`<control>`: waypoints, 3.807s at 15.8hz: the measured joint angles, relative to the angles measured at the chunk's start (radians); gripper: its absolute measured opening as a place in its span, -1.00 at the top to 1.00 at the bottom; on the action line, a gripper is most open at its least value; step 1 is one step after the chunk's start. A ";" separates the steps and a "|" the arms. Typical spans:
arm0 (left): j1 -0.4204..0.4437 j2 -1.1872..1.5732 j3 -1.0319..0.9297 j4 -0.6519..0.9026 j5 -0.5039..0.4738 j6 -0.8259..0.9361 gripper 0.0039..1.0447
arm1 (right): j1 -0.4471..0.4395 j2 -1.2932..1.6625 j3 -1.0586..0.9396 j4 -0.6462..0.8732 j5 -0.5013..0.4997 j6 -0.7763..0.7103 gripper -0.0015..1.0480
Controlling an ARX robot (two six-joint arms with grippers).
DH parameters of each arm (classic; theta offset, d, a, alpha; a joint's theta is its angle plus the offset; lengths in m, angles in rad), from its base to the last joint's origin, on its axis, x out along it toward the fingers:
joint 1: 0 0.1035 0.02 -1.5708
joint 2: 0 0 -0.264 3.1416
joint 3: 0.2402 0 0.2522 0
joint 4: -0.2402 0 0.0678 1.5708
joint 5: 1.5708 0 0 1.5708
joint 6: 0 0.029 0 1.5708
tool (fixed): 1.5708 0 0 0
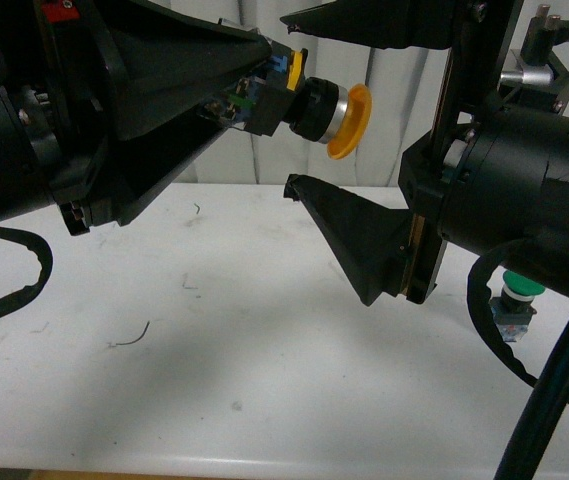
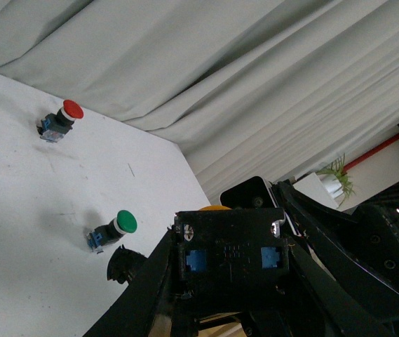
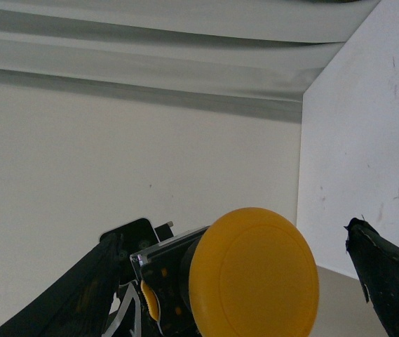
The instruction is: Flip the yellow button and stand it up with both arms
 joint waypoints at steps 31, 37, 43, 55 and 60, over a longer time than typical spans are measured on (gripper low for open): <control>-0.070 -1.120 -0.161 -1.078 -0.570 0.694 -0.88 | -0.051 0.006 0.034 -0.003 -0.006 -0.010 0.32; -0.098 -1.360 -0.292 -1.186 -0.969 0.897 0.01 | -0.064 0.005 0.034 -0.003 -0.015 -0.021 0.32; 0.135 -1.469 -0.388 -1.186 -0.734 0.902 0.97 | -0.063 0.003 0.034 -0.003 -0.018 -0.036 0.32; 0.293 -1.561 -0.489 -1.180 -0.573 0.903 0.97 | -0.063 -0.002 0.034 -0.002 -0.021 -0.047 0.32; 0.293 -1.561 -0.489 -1.179 -0.573 0.903 0.81 | -0.063 -0.002 0.034 -0.003 -0.022 -0.051 0.32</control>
